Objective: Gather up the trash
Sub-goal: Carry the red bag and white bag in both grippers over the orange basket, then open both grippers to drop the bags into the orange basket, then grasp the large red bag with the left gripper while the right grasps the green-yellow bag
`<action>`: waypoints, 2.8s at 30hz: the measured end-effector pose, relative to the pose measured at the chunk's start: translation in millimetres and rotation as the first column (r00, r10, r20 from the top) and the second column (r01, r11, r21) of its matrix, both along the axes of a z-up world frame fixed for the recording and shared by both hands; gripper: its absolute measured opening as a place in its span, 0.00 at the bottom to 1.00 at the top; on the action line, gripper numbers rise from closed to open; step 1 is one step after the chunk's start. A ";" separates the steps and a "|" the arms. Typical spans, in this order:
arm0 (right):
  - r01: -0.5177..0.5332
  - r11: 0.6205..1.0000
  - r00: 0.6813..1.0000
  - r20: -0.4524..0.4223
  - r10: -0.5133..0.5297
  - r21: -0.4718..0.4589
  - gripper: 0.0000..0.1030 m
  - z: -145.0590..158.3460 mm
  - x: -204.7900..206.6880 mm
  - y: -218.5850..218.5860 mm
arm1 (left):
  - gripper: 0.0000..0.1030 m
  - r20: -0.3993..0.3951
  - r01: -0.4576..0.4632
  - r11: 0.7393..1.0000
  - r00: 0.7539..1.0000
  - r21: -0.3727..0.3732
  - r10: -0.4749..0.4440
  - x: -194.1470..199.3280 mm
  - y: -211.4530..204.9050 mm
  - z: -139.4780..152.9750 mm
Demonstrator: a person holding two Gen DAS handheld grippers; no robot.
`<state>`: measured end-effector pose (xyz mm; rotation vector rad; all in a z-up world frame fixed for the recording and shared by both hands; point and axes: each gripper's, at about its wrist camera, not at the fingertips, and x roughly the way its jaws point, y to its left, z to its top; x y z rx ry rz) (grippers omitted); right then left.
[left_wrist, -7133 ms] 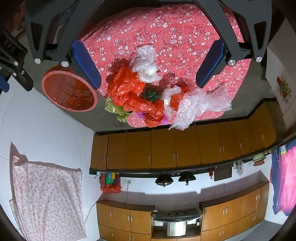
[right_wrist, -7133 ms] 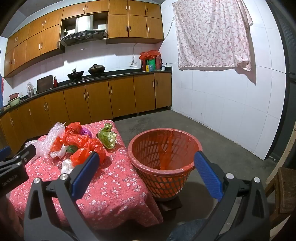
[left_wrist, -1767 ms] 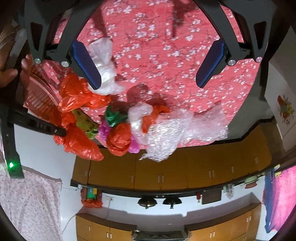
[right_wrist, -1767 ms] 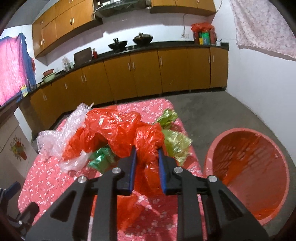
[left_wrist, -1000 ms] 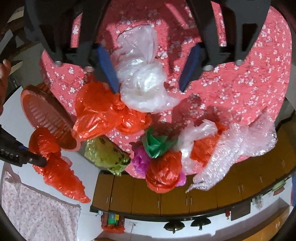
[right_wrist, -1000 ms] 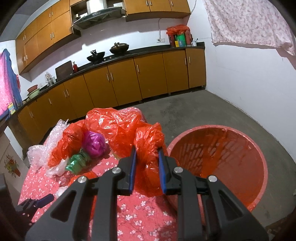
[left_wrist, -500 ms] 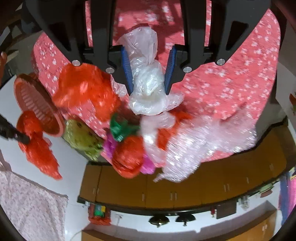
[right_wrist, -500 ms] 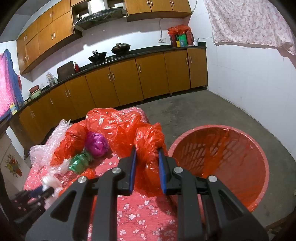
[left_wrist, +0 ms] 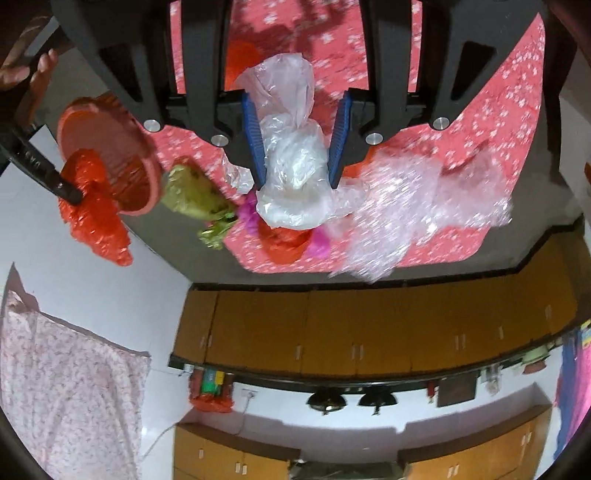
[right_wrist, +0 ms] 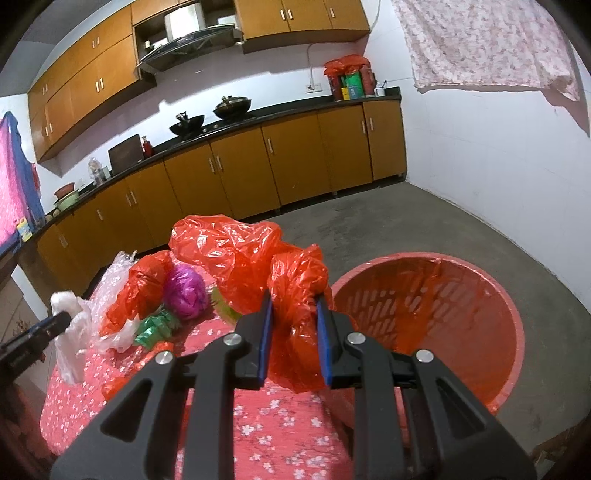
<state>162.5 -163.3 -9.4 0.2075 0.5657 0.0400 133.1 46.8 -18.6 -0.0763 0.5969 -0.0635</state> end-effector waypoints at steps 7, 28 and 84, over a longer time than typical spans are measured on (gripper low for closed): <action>0.077 0.997 0.997 0.014 -0.077 0.004 0.21 4.9 -4.3 -36.5 | 0.33 0.026 0.104 0.995 0.994 0.008 -0.104 19.1 -55.1 12.3; 0.265 0.962 0.964 -0.052 -0.262 0.069 0.21 -20.7 7.3 -138.6 | 0.33 -0.024 0.407 0.913 0.913 0.024 -0.406 75.9 -212.3 -5.0; 0.025 1.000 1.000 -0.016 -0.025 -0.004 0.76 -29.2 -17.1 -17.8 | 0.86 -0.093 0.016 0.993 0.996 0.116 -0.005 11.2 -58.8 -62.8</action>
